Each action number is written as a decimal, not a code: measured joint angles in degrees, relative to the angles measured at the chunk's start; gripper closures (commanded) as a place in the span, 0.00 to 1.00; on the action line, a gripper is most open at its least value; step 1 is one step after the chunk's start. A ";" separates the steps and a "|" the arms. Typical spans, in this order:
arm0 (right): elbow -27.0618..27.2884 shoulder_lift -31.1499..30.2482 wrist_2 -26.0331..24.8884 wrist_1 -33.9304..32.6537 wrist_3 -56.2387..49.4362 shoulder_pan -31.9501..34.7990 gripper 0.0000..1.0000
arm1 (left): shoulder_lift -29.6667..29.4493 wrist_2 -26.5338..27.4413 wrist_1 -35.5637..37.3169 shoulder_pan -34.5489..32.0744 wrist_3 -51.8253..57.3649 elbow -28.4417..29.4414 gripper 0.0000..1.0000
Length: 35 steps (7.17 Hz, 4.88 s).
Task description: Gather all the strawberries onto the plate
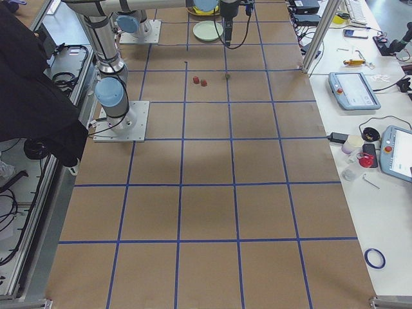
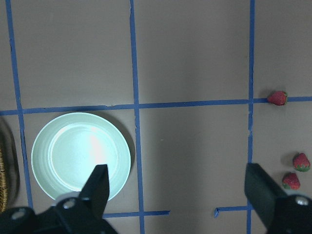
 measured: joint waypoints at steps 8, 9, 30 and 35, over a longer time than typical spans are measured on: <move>4.27 8.60 0.34 -8.96 1.26 4.19 0.00 | -0.12 0.47 -0.92 0.00 -0.08 -0.26 0.00; 6.04 10.97 0.37 -12.13 1.70 5.63 0.00 | -0.12 0.47 -0.95 0.00 -0.08 -0.28 0.00; 11.57 25.99 7.10 -34.98 11.23 24.46 1.00 | 0.26 0.63 -0.86 0.00 -0.09 -0.86 0.00; 12.19 26.15 11.29 -34.48 13.82 25.40 0.00 | 0.15 0.65 -0.87 0.00 -0.09 -0.89 0.00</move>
